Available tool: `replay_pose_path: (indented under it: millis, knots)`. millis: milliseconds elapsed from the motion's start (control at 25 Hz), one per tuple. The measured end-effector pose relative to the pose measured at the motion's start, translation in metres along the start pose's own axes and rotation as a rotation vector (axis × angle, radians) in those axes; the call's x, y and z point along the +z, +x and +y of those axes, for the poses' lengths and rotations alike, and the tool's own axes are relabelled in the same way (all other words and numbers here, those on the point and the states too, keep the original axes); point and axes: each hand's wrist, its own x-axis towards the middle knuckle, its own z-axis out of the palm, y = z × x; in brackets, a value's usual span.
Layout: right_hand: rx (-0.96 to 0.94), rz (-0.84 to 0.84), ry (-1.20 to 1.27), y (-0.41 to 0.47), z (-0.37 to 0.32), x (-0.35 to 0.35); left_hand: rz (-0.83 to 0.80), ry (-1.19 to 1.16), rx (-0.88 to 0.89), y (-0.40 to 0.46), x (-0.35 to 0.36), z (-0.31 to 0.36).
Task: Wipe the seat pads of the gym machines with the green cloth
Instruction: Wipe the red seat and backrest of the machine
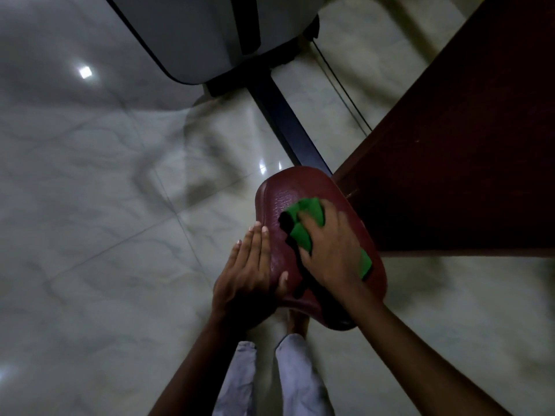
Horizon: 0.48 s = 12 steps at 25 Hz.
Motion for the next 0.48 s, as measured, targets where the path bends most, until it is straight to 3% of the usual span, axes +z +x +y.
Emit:
replay_pose_path:
  millis: [80,120,320,360,480]
  knots:
    - [-0.223,-0.043,-0.023,-0.006,0.005,0.001,-0.013,-0.005,-0.017,0.002,-0.002,0.000]
    - [-0.248,-0.042,-0.017,0.006,0.010,-0.001,-0.007,-0.013,-0.027,0.002,-0.002,0.001]
    - [0.220,-0.021,-0.004,0.070,0.004,-0.002,-0.023,-0.066,-0.042,0.002,-0.001,0.002]
    - [0.199,-0.004,-0.015,0.064,-0.006,-0.001,-0.026,-0.066,-0.039,0.002,0.000,0.001]
    - [-0.179,-0.011,-0.012,0.023,-0.018,0.002,-0.032,-0.047,-0.003,0.001,0.003,-0.002]
